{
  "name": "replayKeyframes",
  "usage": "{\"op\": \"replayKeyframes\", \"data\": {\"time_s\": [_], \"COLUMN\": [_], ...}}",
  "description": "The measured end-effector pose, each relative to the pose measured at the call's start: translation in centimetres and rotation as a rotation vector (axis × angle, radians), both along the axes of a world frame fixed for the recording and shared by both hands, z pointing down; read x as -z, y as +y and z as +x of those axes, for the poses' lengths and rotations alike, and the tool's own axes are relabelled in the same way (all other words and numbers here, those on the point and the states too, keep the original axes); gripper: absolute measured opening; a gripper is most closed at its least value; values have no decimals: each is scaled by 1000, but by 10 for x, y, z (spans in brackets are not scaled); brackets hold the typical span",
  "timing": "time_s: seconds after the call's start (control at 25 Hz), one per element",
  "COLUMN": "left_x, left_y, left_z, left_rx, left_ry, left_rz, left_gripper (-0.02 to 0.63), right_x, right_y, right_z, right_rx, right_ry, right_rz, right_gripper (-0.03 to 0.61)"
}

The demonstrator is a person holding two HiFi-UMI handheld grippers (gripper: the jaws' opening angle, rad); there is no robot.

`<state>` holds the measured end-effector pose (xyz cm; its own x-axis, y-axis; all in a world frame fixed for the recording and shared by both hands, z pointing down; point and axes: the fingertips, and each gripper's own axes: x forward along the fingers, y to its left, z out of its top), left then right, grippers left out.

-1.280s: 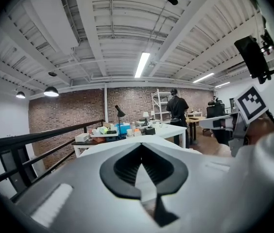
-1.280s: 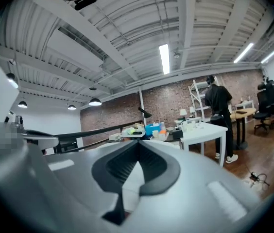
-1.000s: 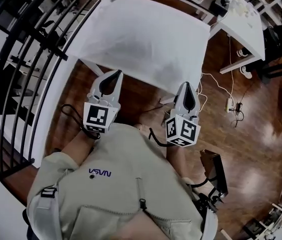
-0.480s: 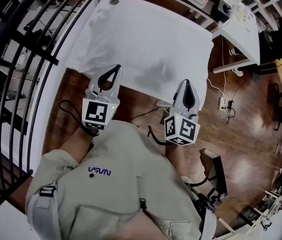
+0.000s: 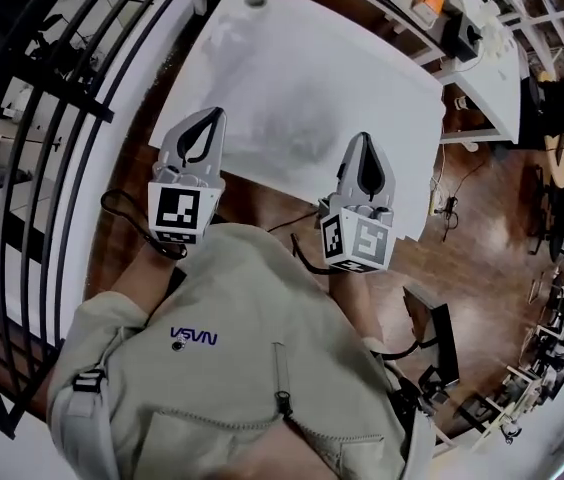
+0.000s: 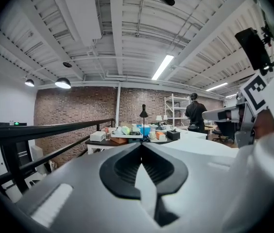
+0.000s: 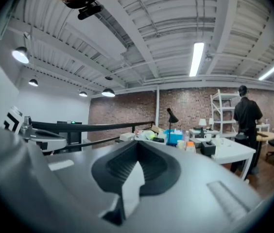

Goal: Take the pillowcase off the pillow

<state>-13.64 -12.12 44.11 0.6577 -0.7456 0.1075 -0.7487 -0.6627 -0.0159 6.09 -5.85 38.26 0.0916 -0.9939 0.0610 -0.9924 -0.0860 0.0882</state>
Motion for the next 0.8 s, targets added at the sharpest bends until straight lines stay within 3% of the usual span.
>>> {"op": "replayKeyframes", "data": {"time_s": [0.32, 0.52, 0.8], "left_x": [-12, -9, -8], "left_y": [-29, -23, -13], "left_z": [-17, 12, 54], "left_rx": [-39, -85, -71], "left_ry": [-10, -22, -19], "left_rz": [-21, -7, -14], "left_gripper": [6, 6, 6], "right_x": [-10, -15, -21], "right_y": [-30, -19, 9], "right_z": [-22, 16, 83], "right_rx": [-18, -87, -159], "right_ry": [13, -8, -15], "right_rz": [-34, -32, -36], "right_gripper": [3, 3, 3]}}
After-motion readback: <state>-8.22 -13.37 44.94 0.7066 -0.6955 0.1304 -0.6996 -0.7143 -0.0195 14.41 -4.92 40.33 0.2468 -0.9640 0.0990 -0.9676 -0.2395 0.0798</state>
